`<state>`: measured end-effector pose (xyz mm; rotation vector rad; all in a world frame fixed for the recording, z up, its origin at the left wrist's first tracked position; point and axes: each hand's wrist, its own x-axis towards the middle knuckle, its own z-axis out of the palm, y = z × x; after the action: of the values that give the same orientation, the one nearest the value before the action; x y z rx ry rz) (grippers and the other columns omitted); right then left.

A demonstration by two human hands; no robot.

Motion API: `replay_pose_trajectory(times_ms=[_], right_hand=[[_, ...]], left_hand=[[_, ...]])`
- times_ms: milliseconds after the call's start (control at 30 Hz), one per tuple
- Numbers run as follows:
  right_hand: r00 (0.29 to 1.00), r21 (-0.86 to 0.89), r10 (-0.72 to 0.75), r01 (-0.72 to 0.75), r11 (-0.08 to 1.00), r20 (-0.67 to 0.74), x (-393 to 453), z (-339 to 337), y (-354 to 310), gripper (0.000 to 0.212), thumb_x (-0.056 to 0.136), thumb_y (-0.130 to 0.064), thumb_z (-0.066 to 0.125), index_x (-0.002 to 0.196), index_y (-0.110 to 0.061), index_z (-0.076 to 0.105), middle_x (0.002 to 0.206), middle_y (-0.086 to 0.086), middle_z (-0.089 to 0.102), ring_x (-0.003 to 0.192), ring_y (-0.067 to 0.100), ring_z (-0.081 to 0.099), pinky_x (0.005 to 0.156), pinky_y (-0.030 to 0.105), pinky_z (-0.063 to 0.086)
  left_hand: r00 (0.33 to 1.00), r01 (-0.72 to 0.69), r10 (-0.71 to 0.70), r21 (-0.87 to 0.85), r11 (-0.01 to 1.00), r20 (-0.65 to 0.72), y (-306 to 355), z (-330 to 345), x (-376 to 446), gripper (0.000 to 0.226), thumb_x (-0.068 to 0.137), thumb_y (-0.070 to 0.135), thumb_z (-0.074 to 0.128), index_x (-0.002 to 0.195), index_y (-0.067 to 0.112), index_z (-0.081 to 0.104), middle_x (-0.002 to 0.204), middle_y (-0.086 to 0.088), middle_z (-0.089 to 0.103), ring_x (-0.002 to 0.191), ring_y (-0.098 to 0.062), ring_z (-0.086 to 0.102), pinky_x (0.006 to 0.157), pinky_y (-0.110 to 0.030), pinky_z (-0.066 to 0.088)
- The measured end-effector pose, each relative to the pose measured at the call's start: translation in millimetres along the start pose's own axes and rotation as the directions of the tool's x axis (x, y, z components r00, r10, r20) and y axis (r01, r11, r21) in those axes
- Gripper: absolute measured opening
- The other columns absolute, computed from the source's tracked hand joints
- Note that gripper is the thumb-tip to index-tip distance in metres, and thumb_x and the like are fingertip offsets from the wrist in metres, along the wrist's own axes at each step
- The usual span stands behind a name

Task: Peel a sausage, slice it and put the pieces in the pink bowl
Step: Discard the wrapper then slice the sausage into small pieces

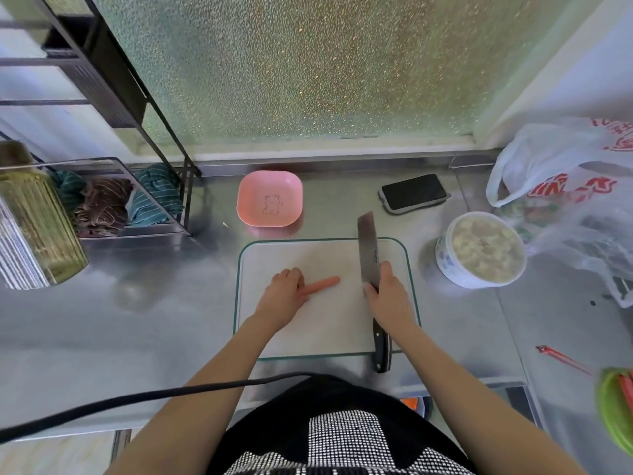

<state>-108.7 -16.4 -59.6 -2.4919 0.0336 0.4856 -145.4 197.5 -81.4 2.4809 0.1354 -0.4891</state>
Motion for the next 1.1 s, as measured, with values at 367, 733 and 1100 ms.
replay_pose_trajectory(times_ms=[367, 733, 1100], right_hand=[[0.998, 0.091, -0.006, 0.011, 0.996, -0.055, -25, 3, -15, 0.026, 0.098, -0.024, 0.038, 0.124, -0.025, 0.038, 0.067, 0.000, 0.054, 0.061, 0.022, 0.055, 0.053, 0.032, 0.039], [0.999, 0.077, -0.037, 0.038, 0.996, -0.009, -36, 15, -15, 0.038, 0.100, -0.024, 0.038, 0.138, -0.020, 0.036, 0.105, 0.012, 0.068, 0.090, 0.033, 0.062, 0.067, 0.027, 0.034], [0.997, 0.012, -0.072, 0.072, 0.997, 0.036, -44, 24, -14, 0.039, 0.100, -0.025, 0.033, 0.139, -0.028, 0.031, 0.095, 0.012, 0.066, 0.085, 0.031, 0.062, 0.071, 0.040, 0.048]], left_hand=[[0.901, -0.412, 0.427, 0.470, 0.781, 0.080, 22, 12, 0, 0.047, 0.083, 0.014, 0.059, 0.127, 0.023, 0.045, 0.101, -0.008, 0.050, 0.088, -0.028, 0.051, 0.072, -0.036, 0.045], [0.835, -0.538, 0.518, 0.475, 0.697, 0.185, 26, 14, 19, 0.031, 0.077, 0.012, 0.066, 0.104, 0.010, 0.052, 0.094, -0.010, 0.056, 0.080, -0.028, 0.056, 0.057, -0.035, 0.046], [0.746, -0.619, 0.652, 0.502, 0.604, 0.137, 19, 22, 23, 0.052, 0.068, 0.011, 0.077, 0.111, 0.008, 0.047, 0.095, -0.008, 0.061, 0.081, -0.026, 0.056, 0.058, -0.033, 0.051]])
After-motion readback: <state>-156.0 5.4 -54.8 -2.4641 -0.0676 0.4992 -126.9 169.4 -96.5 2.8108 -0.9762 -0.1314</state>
